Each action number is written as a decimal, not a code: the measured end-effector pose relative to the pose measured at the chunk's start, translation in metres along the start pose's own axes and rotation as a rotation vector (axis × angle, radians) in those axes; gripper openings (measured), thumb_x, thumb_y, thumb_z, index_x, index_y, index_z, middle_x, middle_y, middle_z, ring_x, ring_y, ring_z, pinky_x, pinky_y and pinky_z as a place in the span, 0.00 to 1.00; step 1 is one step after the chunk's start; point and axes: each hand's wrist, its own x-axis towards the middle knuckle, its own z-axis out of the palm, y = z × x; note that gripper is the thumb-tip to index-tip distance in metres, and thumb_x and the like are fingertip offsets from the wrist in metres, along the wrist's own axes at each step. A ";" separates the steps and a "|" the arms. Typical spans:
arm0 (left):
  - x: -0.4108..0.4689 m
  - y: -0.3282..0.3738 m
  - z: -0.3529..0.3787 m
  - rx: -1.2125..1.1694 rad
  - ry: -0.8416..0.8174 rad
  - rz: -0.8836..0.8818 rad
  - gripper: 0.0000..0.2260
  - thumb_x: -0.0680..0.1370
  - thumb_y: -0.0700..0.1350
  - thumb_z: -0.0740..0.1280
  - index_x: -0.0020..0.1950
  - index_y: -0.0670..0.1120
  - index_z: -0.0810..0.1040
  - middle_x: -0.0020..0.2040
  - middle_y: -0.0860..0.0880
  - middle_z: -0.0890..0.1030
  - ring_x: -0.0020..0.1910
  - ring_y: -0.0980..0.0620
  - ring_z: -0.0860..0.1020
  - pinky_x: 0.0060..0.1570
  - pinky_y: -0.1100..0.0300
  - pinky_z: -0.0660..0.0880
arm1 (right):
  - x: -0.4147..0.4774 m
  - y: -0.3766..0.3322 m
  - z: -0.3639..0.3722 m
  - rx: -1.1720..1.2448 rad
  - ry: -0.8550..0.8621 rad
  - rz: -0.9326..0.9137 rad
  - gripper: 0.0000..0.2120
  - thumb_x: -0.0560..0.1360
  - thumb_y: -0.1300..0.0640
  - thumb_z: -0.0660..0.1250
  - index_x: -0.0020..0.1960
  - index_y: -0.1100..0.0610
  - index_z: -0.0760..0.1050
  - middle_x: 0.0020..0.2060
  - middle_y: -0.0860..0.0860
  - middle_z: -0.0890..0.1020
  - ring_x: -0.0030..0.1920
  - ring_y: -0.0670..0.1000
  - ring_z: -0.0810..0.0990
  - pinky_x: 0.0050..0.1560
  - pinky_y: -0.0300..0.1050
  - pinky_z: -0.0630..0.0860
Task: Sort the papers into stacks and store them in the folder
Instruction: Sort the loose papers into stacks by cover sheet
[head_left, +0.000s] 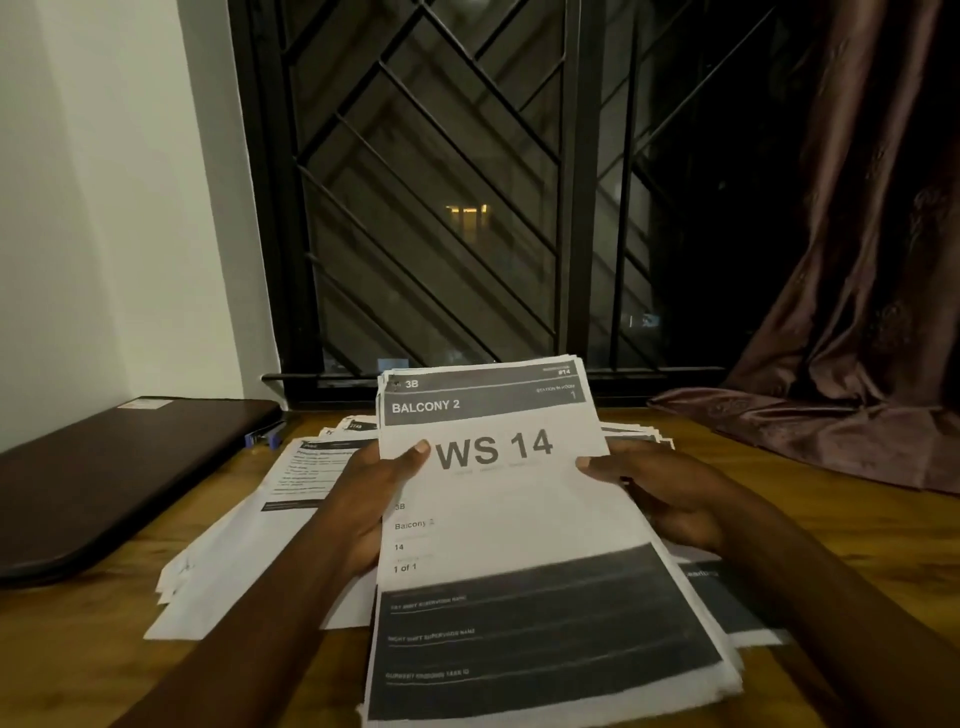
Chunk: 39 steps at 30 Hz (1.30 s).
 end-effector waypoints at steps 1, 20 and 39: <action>-0.001 0.000 -0.002 -0.012 0.002 0.009 0.23 0.70 0.44 0.69 0.64 0.43 0.74 0.55 0.41 0.84 0.49 0.39 0.84 0.34 0.49 0.81 | -0.003 0.000 0.000 0.027 -0.031 0.026 0.12 0.76 0.61 0.66 0.60 0.56 0.76 0.55 0.56 0.83 0.54 0.60 0.82 0.59 0.60 0.76; 0.003 -0.003 -0.015 0.089 -0.010 0.009 0.15 0.74 0.38 0.68 0.61 0.42 0.76 0.50 0.40 0.85 0.41 0.38 0.85 0.32 0.52 0.81 | -0.017 -0.005 -0.004 0.150 0.274 -0.323 0.17 0.69 0.63 0.74 0.57 0.63 0.79 0.51 0.58 0.84 0.51 0.59 0.83 0.56 0.59 0.78; 0.026 0.002 -0.038 0.196 0.066 0.068 0.24 0.68 0.48 0.69 0.63 0.42 0.75 0.60 0.38 0.81 0.53 0.30 0.79 0.44 0.51 0.74 | -0.010 -0.004 0.006 -0.145 0.401 -0.642 0.15 0.77 0.66 0.64 0.57 0.48 0.75 0.56 0.49 0.81 0.58 0.50 0.79 0.56 0.43 0.78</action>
